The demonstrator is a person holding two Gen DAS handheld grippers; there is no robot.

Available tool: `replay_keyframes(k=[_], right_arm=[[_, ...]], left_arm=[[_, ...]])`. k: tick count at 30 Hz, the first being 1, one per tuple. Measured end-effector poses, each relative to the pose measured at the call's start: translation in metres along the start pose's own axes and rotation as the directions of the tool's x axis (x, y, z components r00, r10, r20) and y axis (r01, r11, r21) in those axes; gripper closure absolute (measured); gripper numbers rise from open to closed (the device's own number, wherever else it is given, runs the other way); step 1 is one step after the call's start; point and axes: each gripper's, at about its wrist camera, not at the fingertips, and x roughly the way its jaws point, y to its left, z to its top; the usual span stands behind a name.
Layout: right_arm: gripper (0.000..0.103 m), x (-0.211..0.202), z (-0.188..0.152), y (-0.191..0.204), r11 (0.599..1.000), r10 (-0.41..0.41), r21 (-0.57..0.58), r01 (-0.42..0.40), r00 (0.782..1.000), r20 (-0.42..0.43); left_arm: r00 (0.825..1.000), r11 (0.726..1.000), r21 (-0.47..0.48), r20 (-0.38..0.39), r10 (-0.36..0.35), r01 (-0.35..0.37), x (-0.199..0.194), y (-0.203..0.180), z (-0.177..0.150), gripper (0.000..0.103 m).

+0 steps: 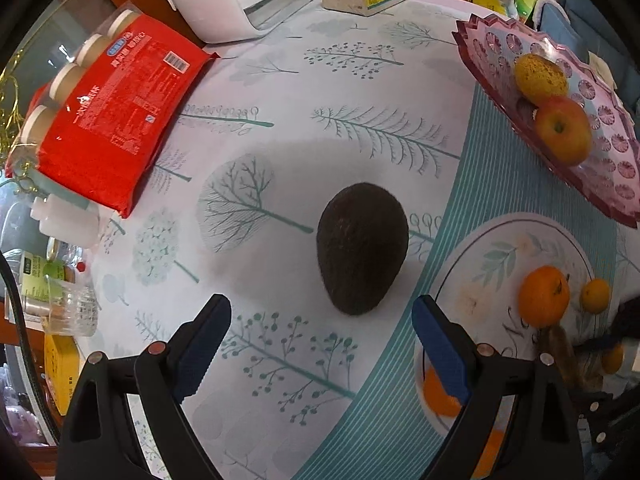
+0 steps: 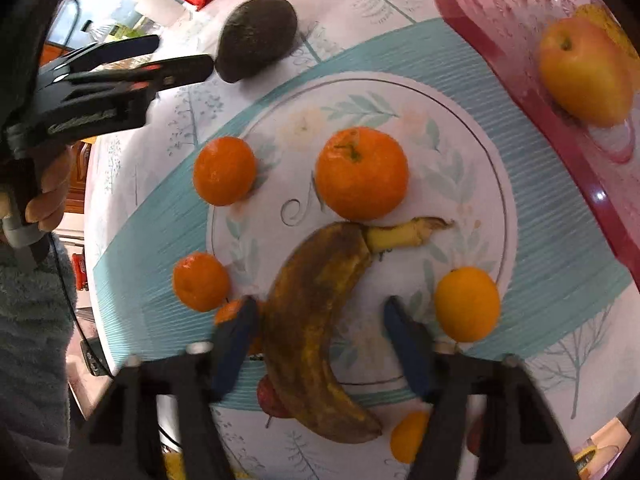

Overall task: Organize fruits
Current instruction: 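Grasp the dark avocado with the left tool while the right tool grasps the brown banana, then carry the avocado with the left tool while the right tool carries the banana into the bowl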

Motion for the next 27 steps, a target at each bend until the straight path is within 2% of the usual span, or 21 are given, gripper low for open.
replay_keyframes(k=[1, 6, 9, 12, 16, 17, 27], right_arm=[[0.063, 0.0, 0.0, 0.0, 0.999, 0.034, 0.008, -0.034, 0.999, -0.003], [0.064, -0.007, -0.005, 0.011, 0.998, -0.005, -0.056, 0.007, 0.999, 0.038], [0.064, -0.024, -0.007, 0.021, 0.991, -0.02, -0.128, 0.034, 0.993, 0.114], [0.065, -0.043, -0.009, 0.029, 0.982, -0.015, -0.181, 0.051, 0.98, 0.196], [0.065, -0.062, -0.01, 0.03, 0.977, 0.007, -0.207, 0.051, 0.963, 0.27], [0.065, -0.064, -0.008, 0.031, 0.977, 0.012, -0.206, 0.048, 0.96, 0.279], [0.066, -0.069, -0.007, 0.01, 0.986, 0.045, -0.166, 0.011, 0.944, 0.328]], left_arm=[[1.0, 1.0, -0.003, -0.003, -0.003, 0.003, 0.003, -0.001, 0.002, 0.012], [1.0, 1.0, -0.019, -0.014, -0.025, 0.024, 0.013, -0.004, 0.013, 0.012], [0.999, 0.998, -0.045, -0.019, -0.039, 0.038, 0.02, -0.003, 0.019, 0.012], [0.997, 0.994, -0.087, -0.028, -0.068, 0.066, 0.029, 0.0, 0.027, 0.019], [0.99, 0.984, -0.127, -0.041, -0.133, 0.127, 0.04, -0.001, 0.033, 0.043], [0.989, 0.982, -0.133, -0.041, -0.139, 0.133, 0.041, -0.002, 0.034, 0.045], [0.997, 0.98, -0.182, -0.015, -0.078, 0.074, 0.038, -0.011, 0.028, 0.047]])
